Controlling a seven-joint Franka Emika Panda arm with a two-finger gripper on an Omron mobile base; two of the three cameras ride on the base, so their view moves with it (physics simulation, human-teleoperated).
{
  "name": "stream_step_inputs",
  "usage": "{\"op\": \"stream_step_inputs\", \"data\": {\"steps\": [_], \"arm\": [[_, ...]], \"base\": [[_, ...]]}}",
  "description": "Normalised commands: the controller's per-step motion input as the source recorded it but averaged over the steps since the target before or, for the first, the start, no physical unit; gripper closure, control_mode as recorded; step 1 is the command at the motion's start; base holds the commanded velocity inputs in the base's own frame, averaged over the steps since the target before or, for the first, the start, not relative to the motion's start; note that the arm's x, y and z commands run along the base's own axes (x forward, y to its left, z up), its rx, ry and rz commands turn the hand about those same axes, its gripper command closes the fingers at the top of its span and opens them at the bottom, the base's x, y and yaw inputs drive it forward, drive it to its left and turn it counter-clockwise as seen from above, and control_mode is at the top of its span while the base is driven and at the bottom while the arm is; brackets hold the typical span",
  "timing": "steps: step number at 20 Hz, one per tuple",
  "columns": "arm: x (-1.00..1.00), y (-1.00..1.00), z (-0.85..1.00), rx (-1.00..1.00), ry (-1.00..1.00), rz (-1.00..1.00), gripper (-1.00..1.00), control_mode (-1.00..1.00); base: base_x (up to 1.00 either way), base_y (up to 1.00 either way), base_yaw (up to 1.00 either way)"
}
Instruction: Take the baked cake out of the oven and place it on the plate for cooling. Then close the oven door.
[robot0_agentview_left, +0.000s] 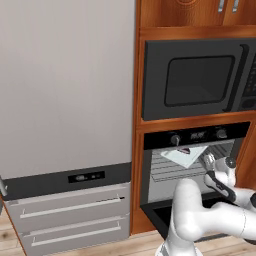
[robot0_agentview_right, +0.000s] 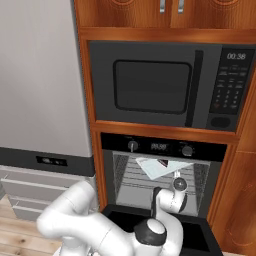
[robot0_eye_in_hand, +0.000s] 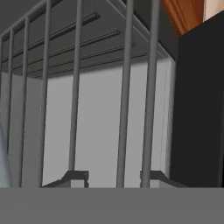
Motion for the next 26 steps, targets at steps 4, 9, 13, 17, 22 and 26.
{"op": "stream_step_inputs", "data": {"steps": [4, 9, 13, 17, 22, 26], "arm": [[-0.31, 0.0, -0.33, 0.0, 0.04, 0.0, 1.0, -1.0], [-0.28, 0.0, -0.35, 0.0, 0.06, 0.0, 1.0, -1.0], [-0.27, 0.0, -0.34, 0.0, 0.08, 0.0, 1.0, -1.0], [-0.31, 0.0, -0.36, 0.0, 0.09, 0.0, 1.0, -1.0], [-0.33, 0.0, -0.4, 0.0, 0.12, 0.0, 1.0, -1.0], [-0.36, 0.0, -0.39, 0.0, 0.13, 0.0, 1.0, -1.0]], "base": [[0.0, 0.0, 0.0], [0.0, 0.0, 0.0], [0.0, 0.0, 0.0], [0.0, 0.0, 0.0], [0.0, 0.0, 0.0], [0.0, 0.0, 0.0]]}}
